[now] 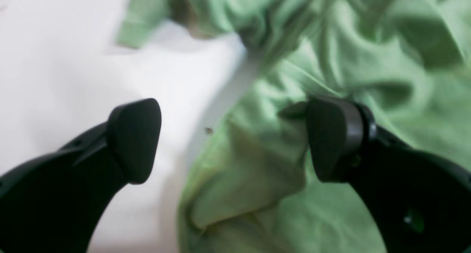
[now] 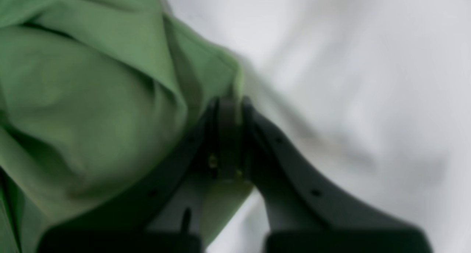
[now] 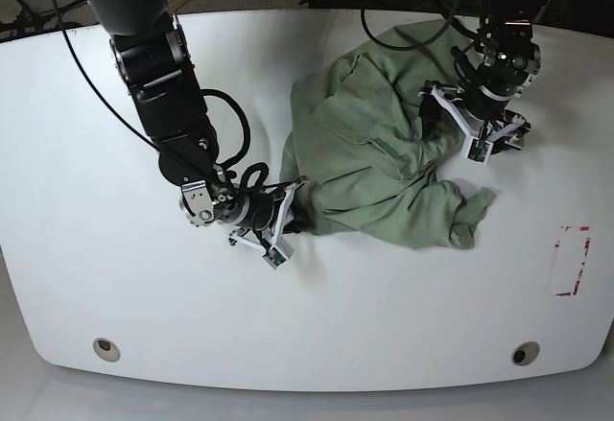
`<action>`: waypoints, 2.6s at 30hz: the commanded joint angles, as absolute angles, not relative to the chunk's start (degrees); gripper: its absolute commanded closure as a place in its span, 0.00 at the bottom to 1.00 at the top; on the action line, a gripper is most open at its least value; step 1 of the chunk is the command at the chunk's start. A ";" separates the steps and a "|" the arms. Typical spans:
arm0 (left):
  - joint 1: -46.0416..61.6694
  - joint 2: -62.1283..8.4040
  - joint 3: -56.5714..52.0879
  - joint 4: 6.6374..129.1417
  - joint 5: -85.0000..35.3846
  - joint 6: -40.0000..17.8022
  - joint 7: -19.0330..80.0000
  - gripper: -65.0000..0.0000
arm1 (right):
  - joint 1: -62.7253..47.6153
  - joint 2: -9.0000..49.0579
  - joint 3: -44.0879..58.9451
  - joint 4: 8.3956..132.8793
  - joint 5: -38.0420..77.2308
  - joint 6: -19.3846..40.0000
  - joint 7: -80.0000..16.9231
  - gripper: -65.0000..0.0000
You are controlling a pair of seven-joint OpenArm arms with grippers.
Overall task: Fold the T-shirt properly
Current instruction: 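Lower the left gripper and grasp the shirt's opposite edge, then pull both grippers apart to stretch the shirt across the table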
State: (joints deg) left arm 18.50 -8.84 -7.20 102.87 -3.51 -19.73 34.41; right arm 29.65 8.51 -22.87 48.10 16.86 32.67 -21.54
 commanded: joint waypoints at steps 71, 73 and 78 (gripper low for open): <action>-26.51 -12.70 -14.81 115.12 -0.57 -29.05 60.00 1.00 | 64.84 26.07 -17.98 59.47 18.24 30.29 -34.59 1.00; -24.66 -12.70 -15.16 115.12 -0.57 -29.05 60.00 1.00 | 63.96 27.03 -17.89 60.70 18.33 30.29 -36.35 1.00; -18.42 -12.70 -15.16 115.12 -0.57 -29.05 59.91 1.00 | 56.48 27.47 -12.44 65.19 18.15 30.29 -37.93 1.00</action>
State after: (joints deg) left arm -18.26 -11.79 -14.57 114.41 -3.27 -29.74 59.22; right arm 55.86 26.04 -15.00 63.31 20.10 32.27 -37.54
